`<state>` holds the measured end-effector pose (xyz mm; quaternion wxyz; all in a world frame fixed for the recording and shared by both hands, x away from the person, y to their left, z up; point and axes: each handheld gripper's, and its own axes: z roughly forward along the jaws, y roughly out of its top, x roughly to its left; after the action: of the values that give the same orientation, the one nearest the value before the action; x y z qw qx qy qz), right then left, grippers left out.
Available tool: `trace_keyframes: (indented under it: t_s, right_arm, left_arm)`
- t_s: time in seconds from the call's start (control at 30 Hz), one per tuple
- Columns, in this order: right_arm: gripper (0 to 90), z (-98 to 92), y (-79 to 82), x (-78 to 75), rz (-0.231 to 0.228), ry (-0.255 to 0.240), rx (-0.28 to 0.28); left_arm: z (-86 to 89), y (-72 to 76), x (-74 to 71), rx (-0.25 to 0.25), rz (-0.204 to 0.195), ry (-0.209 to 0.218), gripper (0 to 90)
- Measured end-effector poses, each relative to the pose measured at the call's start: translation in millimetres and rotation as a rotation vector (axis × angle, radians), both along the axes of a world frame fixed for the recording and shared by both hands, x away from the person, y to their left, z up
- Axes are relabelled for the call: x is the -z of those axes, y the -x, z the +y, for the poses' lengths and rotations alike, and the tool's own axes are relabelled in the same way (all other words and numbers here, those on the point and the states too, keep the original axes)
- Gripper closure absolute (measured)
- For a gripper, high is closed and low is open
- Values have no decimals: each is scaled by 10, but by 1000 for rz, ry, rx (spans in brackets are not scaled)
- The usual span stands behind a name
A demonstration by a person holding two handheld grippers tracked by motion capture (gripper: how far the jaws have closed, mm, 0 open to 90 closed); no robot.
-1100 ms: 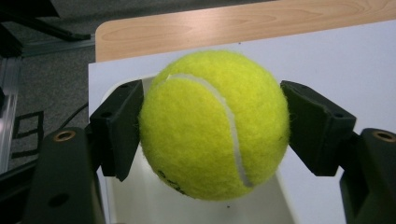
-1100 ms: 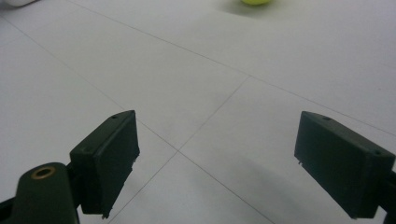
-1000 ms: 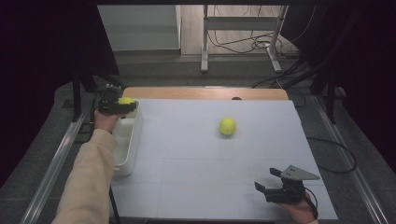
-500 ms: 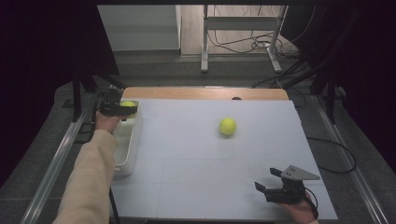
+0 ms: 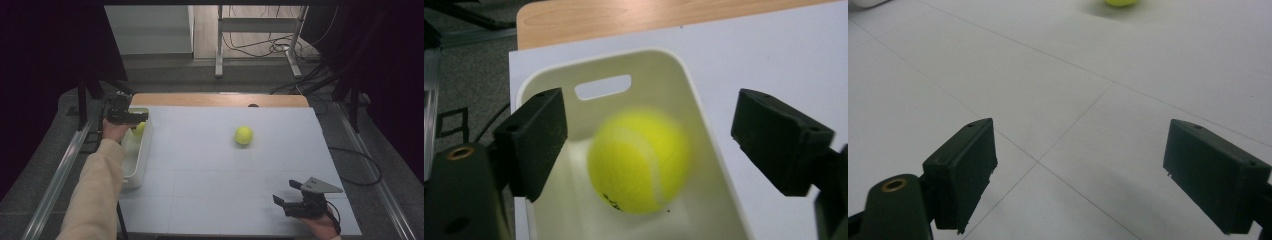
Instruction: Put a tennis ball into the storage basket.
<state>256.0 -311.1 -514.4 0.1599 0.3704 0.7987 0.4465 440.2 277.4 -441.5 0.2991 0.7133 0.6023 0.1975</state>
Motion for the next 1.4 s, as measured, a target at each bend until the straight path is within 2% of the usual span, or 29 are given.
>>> trace_keyframes:
  t_s: [0.03,0.17,0.2,0.37,0.5,0.83,0.97,1.0,1.13,1.23,1.4]
  right_arm:
    - [142,1,1,-1,0,-1,0]
    - [142,4,2,-2,-2,0,-2]
    - [142,3,2,-4,-4,0,-2]
    - [142,-11,2,-10,-5,-9,5]
    - [142,-4,6,-11,-7,-7,1]
    - [142,-1,7,-14,-7,-11,1]
    - [142,6,8,-17,-5,-10,-1]
    - [142,6,7,-18,-6,-11,-1]
    - [142,1,0,-21,-6,-19,-2]
    - [142,-4,-12,-20,-4,-20,-3]
    - [142,-19,-8,-18,-6,-20,-1]
  left_arm:
    - [-12,8,-10,-1,-7,15,143]
    - [-28,27,-45,17,-20,20,136]
    - [-58,44,-65,37,-23,42,134]
    - [-136,105,-113,71,-48,74,134]
    - [-186,162,-169,108,-81,89,142]
    - [-303,260,-277,165,-120,114,146]
    - [-331,310,-339,189,-147,183,145]
    - [-344,325,-357,198,-154,190,145]
    - [-410,391,-413,227,-182,199,146]
    - [-449,419,-415,239,-186,216,150]
    - [-499,436,-425,262,-199,212,150]
